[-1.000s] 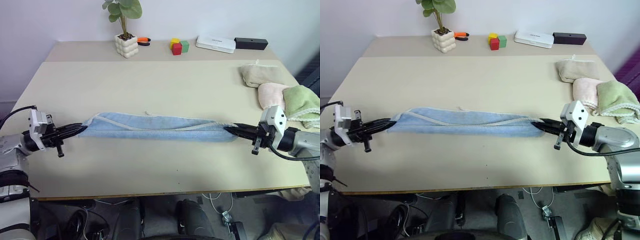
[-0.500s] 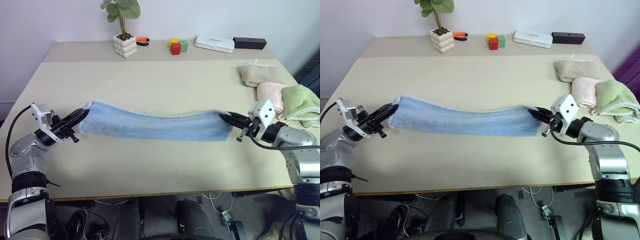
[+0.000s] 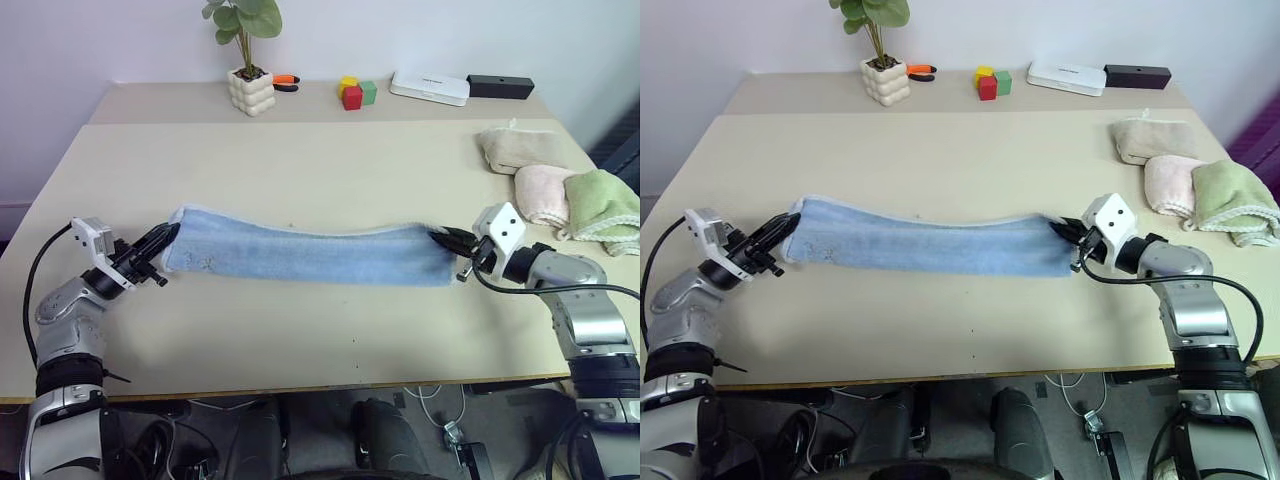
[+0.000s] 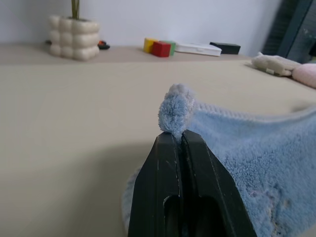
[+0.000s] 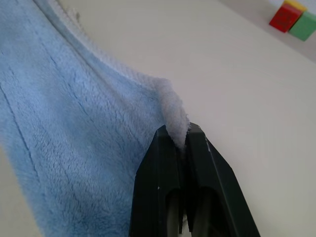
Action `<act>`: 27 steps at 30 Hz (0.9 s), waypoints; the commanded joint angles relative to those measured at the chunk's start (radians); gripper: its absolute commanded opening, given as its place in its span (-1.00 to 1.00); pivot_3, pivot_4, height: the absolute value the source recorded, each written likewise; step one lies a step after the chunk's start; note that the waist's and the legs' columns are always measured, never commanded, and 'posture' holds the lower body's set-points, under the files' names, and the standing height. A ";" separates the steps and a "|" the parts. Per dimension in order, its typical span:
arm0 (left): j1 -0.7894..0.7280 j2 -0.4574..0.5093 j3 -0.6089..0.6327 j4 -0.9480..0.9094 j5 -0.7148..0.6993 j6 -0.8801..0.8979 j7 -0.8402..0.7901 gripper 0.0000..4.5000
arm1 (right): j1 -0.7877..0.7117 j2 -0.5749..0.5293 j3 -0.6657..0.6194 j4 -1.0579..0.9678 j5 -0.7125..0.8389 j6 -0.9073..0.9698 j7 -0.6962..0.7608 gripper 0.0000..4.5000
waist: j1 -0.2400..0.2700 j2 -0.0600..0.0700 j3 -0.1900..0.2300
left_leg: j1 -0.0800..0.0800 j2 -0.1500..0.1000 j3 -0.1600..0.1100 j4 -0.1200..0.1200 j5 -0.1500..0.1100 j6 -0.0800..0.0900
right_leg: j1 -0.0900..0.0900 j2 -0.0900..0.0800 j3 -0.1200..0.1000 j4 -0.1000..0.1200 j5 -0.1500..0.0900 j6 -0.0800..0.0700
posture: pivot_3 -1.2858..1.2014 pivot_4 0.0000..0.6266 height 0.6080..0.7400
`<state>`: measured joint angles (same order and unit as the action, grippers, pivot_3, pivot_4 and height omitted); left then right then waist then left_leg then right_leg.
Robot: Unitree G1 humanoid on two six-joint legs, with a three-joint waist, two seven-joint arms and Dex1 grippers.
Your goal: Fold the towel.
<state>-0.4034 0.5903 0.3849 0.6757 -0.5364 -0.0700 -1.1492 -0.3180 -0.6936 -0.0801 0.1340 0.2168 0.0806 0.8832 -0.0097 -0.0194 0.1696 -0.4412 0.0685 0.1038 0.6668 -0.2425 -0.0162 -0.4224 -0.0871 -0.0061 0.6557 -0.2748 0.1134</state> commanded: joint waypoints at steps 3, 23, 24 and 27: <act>0.002 0.000 0.014 -0.050 -0.024 0.082 0.021 -1.00 | 0.013 0.007 0.000 -0.026 0.003 0.015 -0.003 -0.99 | -0.001 0.000 0.000 | 0.000 0.000 0.000 0.000 0.000 0.000 | 0.000 0.000 0.000 0.000 0.000 0.000 | 0.03 -0.52 0.92; -0.004 0.099 0.131 -0.050 -0.090 0.135 0.013 0.75 | -0.073 0.008 -0.117 -0.052 0.120 0.150 -0.026 0.89 | -0.003 0.000 0.000 | 0.000 0.000 0.000 0.000 0.000 0.000 | 0.000 0.000 0.000 0.000 0.000 0.000 | 0.03 -0.52 0.92; -0.006 0.106 0.138 -0.055 -0.096 0.140 0.011 0.60 | -0.087 0.019 -0.129 -0.060 0.139 0.167 -0.042 0.75 | -0.003 0.000 0.000 | 0.000 0.000 0.000 0.000 0.000 0.000 | 0.000 0.000 0.000 0.000 0.000 0.000 | 0.03 -0.52 0.92; -0.040 0.111 0.166 -0.102 -0.138 0.183 0.046 -0.07 | -0.130 0.070 -0.148 -0.116 0.198 0.226 -0.103 0.14 | -0.002 0.000 0.000 | 0.000 0.000 0.000 0.000 0.000 0.000 | 0.000 0.000 0.000 0.000 0.000 0.000 | 0.03 -0.52 0.92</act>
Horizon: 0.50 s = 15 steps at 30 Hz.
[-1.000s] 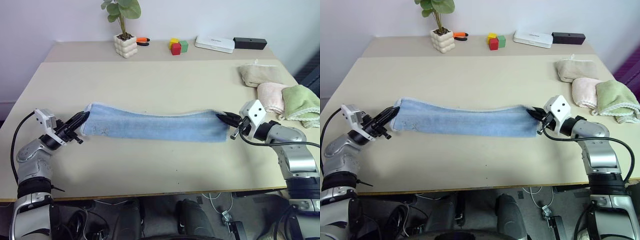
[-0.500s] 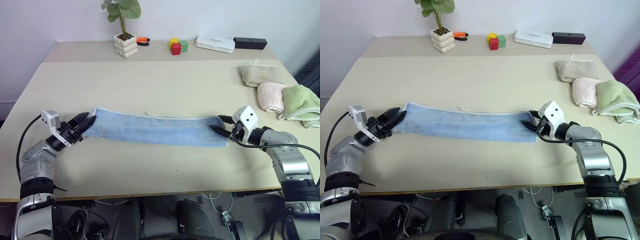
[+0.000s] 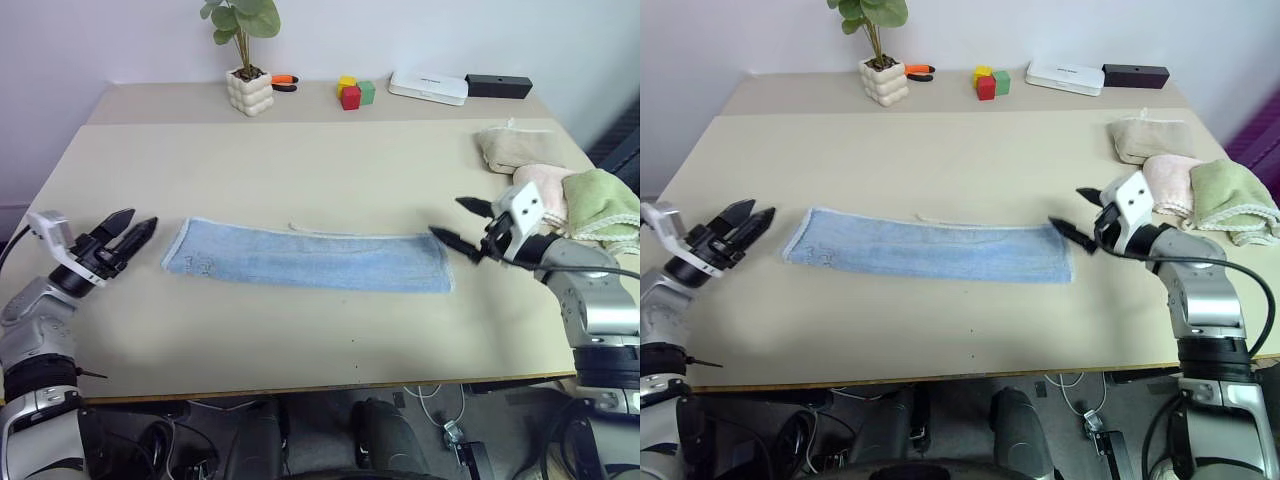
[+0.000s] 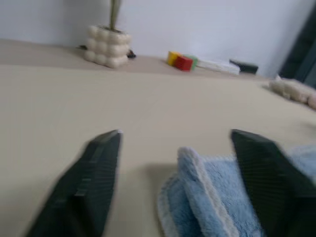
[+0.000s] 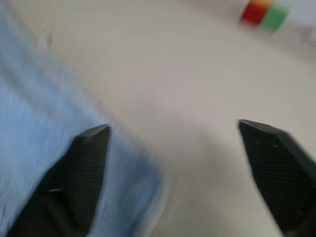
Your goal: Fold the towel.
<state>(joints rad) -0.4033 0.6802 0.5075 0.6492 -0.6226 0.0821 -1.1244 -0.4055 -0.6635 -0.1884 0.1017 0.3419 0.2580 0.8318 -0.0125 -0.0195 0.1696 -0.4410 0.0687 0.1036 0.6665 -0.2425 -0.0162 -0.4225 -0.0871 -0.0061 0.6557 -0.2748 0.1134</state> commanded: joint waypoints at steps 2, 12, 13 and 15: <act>-0.073 -0.005 0.043 -0.171 -0.094 0.088 0.072 -0.54 | -0.043 0.082 -0.018 -0.142 0.076 0.073 -0.095 -0.33 | 0.006 -0.001 0.000 | 0.000 0.000 0.000 0.000 0.000 0.000 | 0.000 0.000 0.000 0.000 0.000 0.000 | 0.03 -0.52 0.92; -0.080 -0.284 -0.178 -0.671 -0.219 0.349 0.308 -1.00 | 0.047 0.440 0.148 -0.247 -0.057 0.123 -0.487 -0.99 | 0.018 -0.001 -0.002 | 0.000 -0.001 -0.001 0.001 0.002 -0.003 | 0.002 0.000 0.000 0.000 0.000 0.001 | 0.03 -0.52 0.92; -0.055 -0.294 -0.198 -0.677 -0.179 0.334 0.322 -1.00 | 0.056 0.460 0.161 -0.252 -0.071 0.125 -0.505 -0.99 | 0.015 -0.001 -0.002 | 0.000 -0.001 -0.001 0.001 0.003 -0.005 | 0.002 0.000 0.000 0.000 0.000 0.001 | 0.03 -0.52 0.92; -0.021 -0.322 -0.223 -0.676 -0.147 0.323 0.354 -1.00 | 0.073 0.484 0.185 -0.254 -0.094 0.126 -0.527 -0.99 | 0.003 -0.001 -0.001 | 0.000 -0.001 -0.001 0.000 0.004 -0.007 | 0.001 0.001 0.000 0.000 0.000 0.001 | 0.03 -0.52 0.92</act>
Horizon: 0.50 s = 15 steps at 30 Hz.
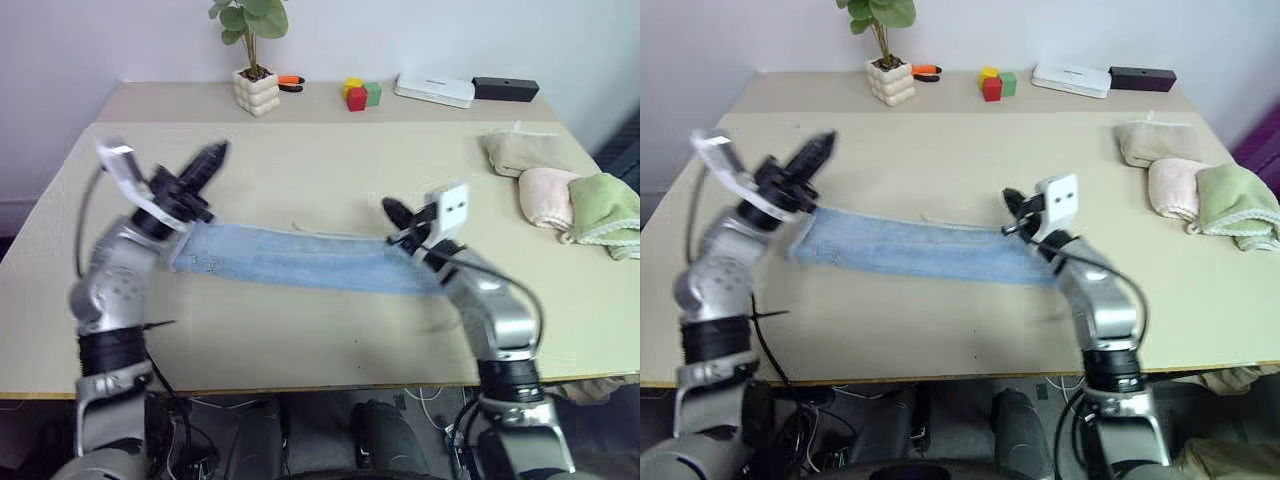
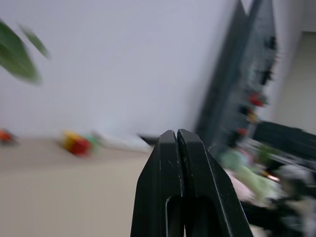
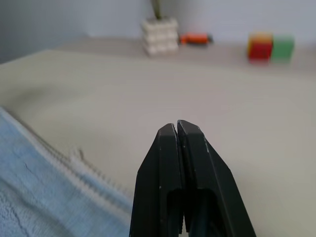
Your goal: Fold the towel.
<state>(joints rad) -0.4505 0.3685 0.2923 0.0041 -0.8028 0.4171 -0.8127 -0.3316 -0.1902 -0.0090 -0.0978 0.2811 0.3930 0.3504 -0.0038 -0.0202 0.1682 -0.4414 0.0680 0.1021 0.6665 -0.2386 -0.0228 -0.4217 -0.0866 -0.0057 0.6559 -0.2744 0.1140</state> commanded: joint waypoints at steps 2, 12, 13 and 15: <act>0.052 -0.067 -0.035 0.007 0.067 -0.043 0.084 -1.00 | 0.038 0.034 0.038 -0.036 -0.062 -0.025 -0.070 -0.99 | -0.009 0.000 0.000 | 0.000 0.000 0.000 0.000 0.000 0.000 | 0.000 0.000 0.000 0.000 0.000 0.000 | 0.03 -0.52 0.92; -0.004 -0.088 -0.026 0.426 0.282 -0.269 0.156 -1.00 | 0.079 -0.018 -0.001 0.114 -0.195 -0.089 -0.176 -0.99 | -0.008 0.000 -0.001 | 0.001 -0.001 -0.002 -0.001 -0.003 0.005 | 0.001 0.000 0.000 -0.001 0.000 0.000 | 0.03 -0.52 0.92; -0.009 -0.078 -0.019 0.459 0.293 -0.290 0.160 -1.00 | 0.076 -0.027 -0.003 0.119 -0.204 -0.093 -0.180 -0.99 | -0.008 0.000 -0.001 | 0.001 -0.001 -0.002 -0.001 -0.003 0.005 | 0.002 0.000 0.000 -0.001 0.000 0.000 | 0.03 -0.52 0.92; -0.017 -0.057 -0.009 0.518 0.308 -0.327 0.148 -1.00 | 0.070 -0.034 -0.010 0.125 -0.212 -0.096 -0.191 -0.99 | -0.008 0.000 -0.001 | 0.001 -0.001 -0.002 -0.001 -0.003 0.005 | 0.002 0.000 0.000 -0.001 0.000 0.000 | 0.03 -0.52 0.92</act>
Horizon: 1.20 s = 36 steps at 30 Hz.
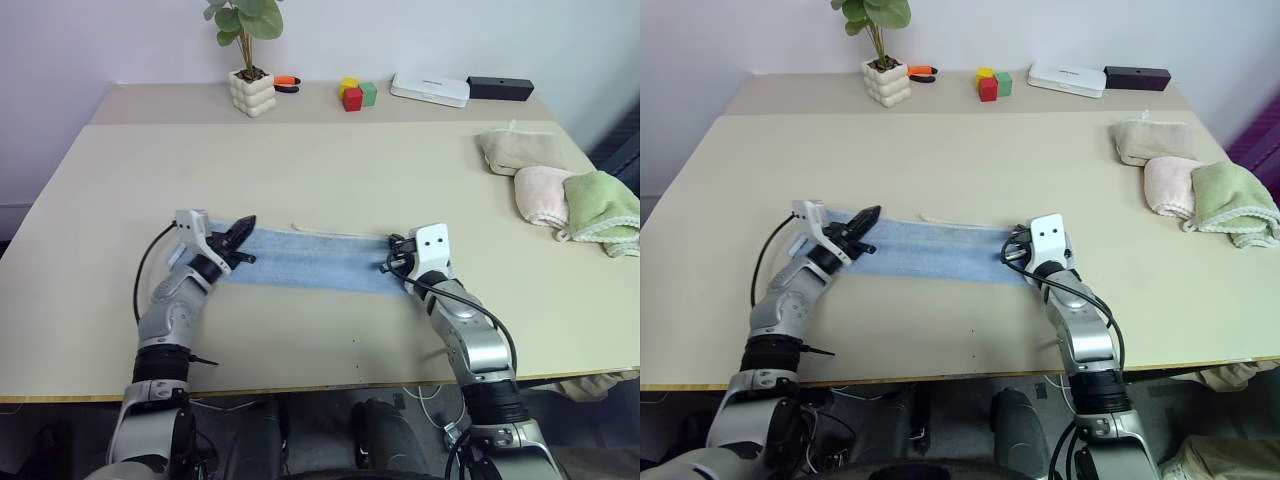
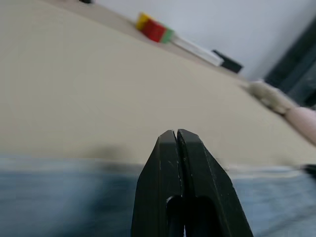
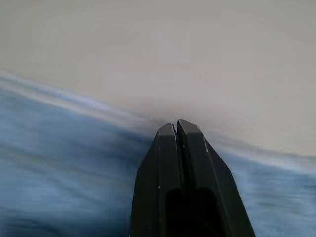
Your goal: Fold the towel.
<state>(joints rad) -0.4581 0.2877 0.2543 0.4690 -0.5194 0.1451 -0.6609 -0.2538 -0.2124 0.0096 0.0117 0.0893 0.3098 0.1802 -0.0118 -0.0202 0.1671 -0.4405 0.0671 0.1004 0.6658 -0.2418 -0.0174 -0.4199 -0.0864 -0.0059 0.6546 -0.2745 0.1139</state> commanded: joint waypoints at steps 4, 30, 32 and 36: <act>-0.031 0.064 0.061 0.103 0.040 -0.106 0.019 -1.00 | -0.001 -0.029 -0.041 0.012 -0.023 -0.022 -0.015 -0.99 | -0.001 0.000 0.000 | 0.001 0.000 0.000 0.000 0.000 0.000 | 0.000 0.000 0.000 0.000 0.000 0.000 | 0.03 -0.52 0.92; -0.008 0.244 0.003 -0.172 -0.066 0.043 -0.421 0.99 | 0.114 -0.072 -0.567 -0.399 0.808 0.482 0.029 0.98 | 0.004 0.000 0.000 | 0.000 0.001 0.000 -0.002 0.000 0.000 | 0.000 0.000 0.000 -0.001 0.000 0.000 | 0.03 -0.52 0.92; -0.012 0.271 -0.001 -0.180 -0.131 0.115 -0.538 0.99 | 0.187 -0.069 -0.588 -0.469 0.902 0.531 -0.003 0.98 | 0.004 0.000 0.000 | 0.000 0.001 0.000 -0.002 0.000 0.000 | 0.001 0.000 -0.001 -0.002 0.000 0.000 | 0.03 -0.52 0.92; 0.018 0.334 -0.038 -0.229 -0.173 0.175 -0.742 0.99 | 0.325 -0.069 -0.622 -0.558 1.040 0.560 -0.083 0.98 | -0.001 0.000 0.000 | 0.000 0.001 0.000 -0.002 -0.001 0.001 | 0.001 0.000 0.000 -0.002 0.000 0.000 | 0.03 -0.52 0.92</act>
<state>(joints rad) -0.4422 0.5998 0.2238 0.2800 -0.6674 0.3108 -1.3326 0.0644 -0.2804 -0.5754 -0.4795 1.0657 0.8733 0.1259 -0.0128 -0.0201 0.1668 -0.4405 0.0679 0.1002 0.6639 -0.2423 -0.0165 -0.4193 -0.0866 -0.0064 0.6528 -0.2747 0.1135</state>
